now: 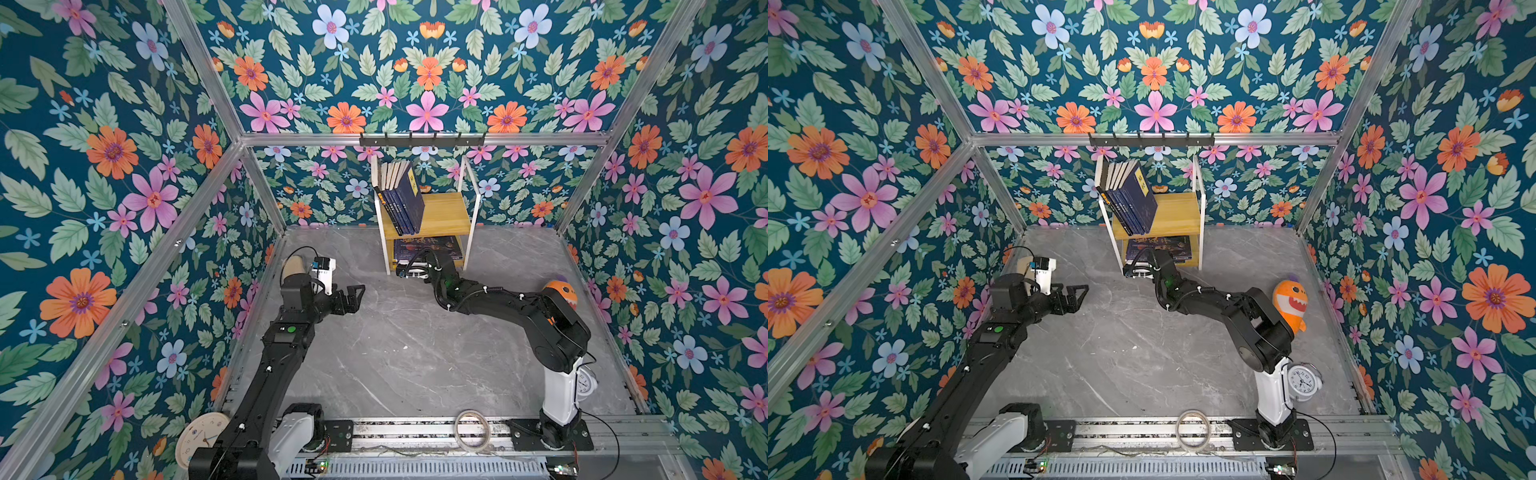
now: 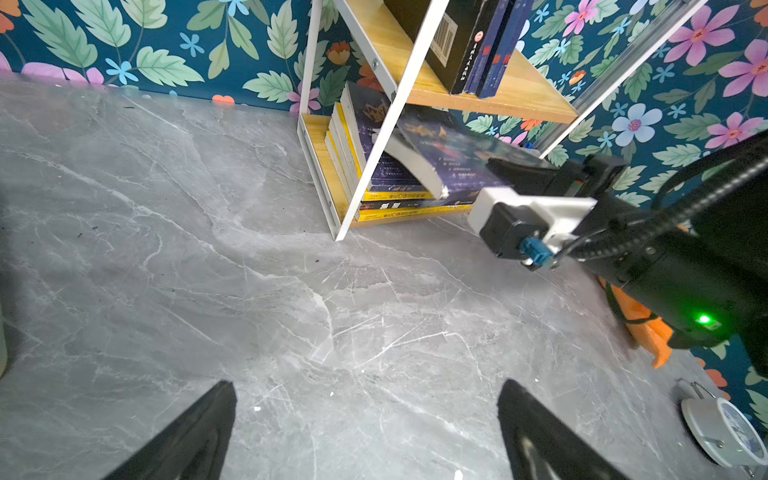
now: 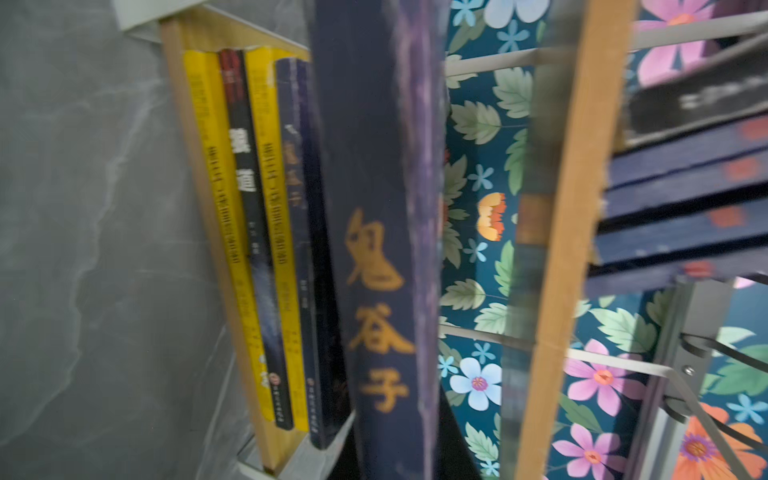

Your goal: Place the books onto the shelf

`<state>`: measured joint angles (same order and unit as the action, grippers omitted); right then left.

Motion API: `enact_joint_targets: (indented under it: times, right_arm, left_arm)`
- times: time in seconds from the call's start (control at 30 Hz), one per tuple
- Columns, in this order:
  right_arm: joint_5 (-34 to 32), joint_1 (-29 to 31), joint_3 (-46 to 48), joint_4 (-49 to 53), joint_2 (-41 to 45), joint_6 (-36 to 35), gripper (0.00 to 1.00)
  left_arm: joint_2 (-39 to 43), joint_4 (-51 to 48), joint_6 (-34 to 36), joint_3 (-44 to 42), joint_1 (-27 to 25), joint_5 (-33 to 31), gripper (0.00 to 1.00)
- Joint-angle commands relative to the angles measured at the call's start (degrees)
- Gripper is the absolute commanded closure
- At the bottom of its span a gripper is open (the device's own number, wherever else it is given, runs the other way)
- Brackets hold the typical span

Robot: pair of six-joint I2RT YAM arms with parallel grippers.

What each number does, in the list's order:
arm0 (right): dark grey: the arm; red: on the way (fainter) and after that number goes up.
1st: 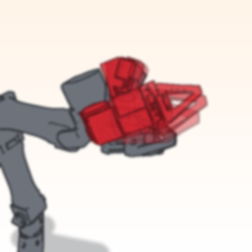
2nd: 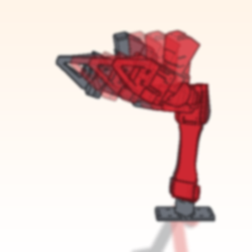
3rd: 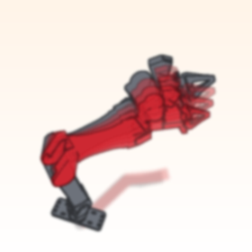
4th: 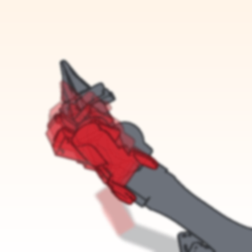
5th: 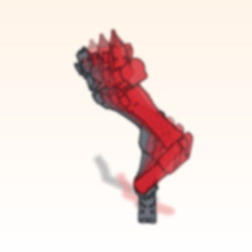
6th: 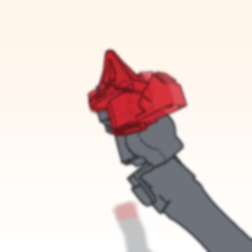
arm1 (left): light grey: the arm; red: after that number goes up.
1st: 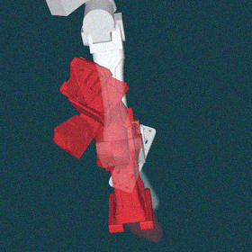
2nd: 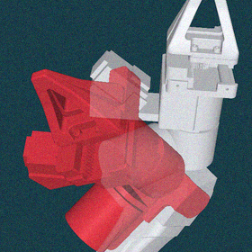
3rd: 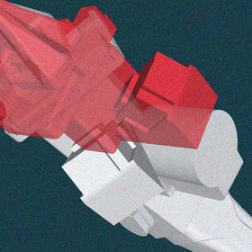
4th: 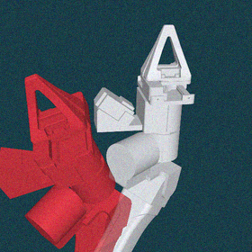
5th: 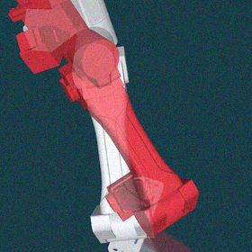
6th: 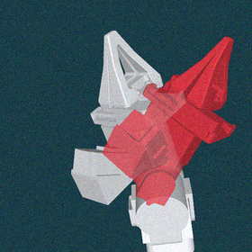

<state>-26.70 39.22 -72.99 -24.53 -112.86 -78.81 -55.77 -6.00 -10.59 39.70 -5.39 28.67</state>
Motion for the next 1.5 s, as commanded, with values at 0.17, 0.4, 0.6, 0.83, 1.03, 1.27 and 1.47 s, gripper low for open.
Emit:
enact_joint_targets:
  times: [0.17, 0.4, 0.6, 0.83, 1.03, 1.27, 1.47]
  right_arm:
    - [3.3, -1.8, -2.5, 3.5, -0.7, 5.7, 1.0]
    - [4.6, -3.2, -7.2, 3.5, -4.0, 4.9, 1.0]
    - [6.0, -4.2, -11.8, 3.4, -7.5, 4.7, 1.0]
    - [7.2, -4.6, -15.6, 4.8, -10.2, 4.5, 1.0]
    - [8.9, -5.0, -17.7, 7.4, -11.3, 4.6, 1.0]
    - [9.6, -5.1, -19.3, 10.0, -12.2, 5.4, 1.0]
    - [10.0, -5.0, -19.8, 11.3, -12.6, 5.9, 1.0]
  left_arm:
    - [-0.6, 1.3, 0.4, 0.0, -0.1, 0.1, 0.0]
    - [-1.1, 1.3, 0.6, 0.0, -0.1, 0.0, 0.0]
    - [-1.4, 1.3, 0.8, -0.1, -0.1, -0.2, 0.0]
    - [-1.9, 1.3, 0.9, 0.0, -0.1, -0.5, 0.0]
    - [-2.0, 1.5, 1.0, -0.2, 0.3, -0.4, 0.0]
    - [-2.2, 1.7, 1.0, -0.3, 0.3, -0.4, 0.0]
    - [-2.3, 1.9, 1.0, -0.3, 0.3, -0.7, 0.0]
